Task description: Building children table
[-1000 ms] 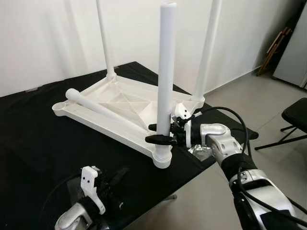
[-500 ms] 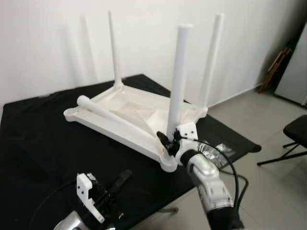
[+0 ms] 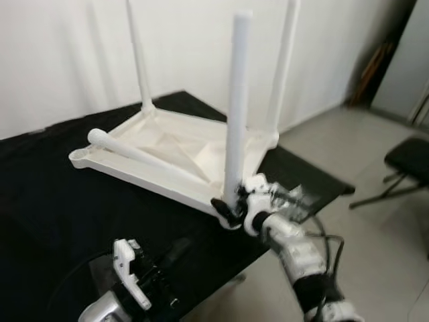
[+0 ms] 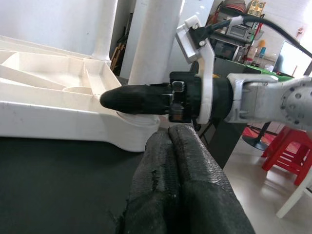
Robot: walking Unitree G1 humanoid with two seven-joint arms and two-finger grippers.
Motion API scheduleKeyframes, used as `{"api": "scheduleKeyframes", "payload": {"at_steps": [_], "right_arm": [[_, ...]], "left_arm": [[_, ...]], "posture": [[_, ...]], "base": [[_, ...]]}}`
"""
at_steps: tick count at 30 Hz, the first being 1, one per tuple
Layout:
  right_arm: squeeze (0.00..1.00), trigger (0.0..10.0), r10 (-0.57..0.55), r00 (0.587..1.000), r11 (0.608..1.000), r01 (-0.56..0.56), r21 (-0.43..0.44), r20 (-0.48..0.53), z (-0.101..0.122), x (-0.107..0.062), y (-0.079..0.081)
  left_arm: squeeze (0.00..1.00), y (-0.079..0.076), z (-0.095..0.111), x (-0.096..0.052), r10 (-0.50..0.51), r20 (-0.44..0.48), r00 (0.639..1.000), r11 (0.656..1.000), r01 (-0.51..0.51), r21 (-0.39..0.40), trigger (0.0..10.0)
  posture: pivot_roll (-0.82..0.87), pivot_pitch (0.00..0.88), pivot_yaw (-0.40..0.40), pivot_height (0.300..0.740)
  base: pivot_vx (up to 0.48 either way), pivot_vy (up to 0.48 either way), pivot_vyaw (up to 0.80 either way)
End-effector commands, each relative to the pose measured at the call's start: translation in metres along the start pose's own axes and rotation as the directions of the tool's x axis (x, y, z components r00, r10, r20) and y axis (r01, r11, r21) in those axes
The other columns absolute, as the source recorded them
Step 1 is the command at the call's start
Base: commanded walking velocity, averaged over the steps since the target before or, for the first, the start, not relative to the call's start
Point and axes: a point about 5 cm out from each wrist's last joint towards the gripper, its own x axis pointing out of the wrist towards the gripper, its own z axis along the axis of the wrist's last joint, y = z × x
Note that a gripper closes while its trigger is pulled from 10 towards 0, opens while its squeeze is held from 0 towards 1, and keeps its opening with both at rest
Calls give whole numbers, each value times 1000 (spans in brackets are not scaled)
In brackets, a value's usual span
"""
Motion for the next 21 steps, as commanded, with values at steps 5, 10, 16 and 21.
{"api": "scheduleKeyframes", "payload": {"at_steps": [5,10,16,21], "right_arm": [[0,10000,258,962,962,-248,-115,87,39,-11,-5],[0,10000,364,929,924,-350,-156,67,45,-15,-14],[0,0,536,844,822,-528,-211,-21,64,-16,-35],[0,0,541,840,814,-537,-224,-47,68,-15,-38]], "left_arm": [[0,1,-4,-2,19,-25,1000,1000,-18,24,10000],[0,1,-5,-1,22,-28,999,999,-21,35,10000],[0,3,-6,1,53,-44,998,994,-48,97,10000],[0,2,-6,1,62,-46,997,992,-56,112,10000]], "posture": [[8,0,-17,740],[17,0,-25,740],[43,0,-40,740],[50,0,-44,740]], "base": [[0,0,0],[0,0,0],[0,0,0],[0,0,0]]}}
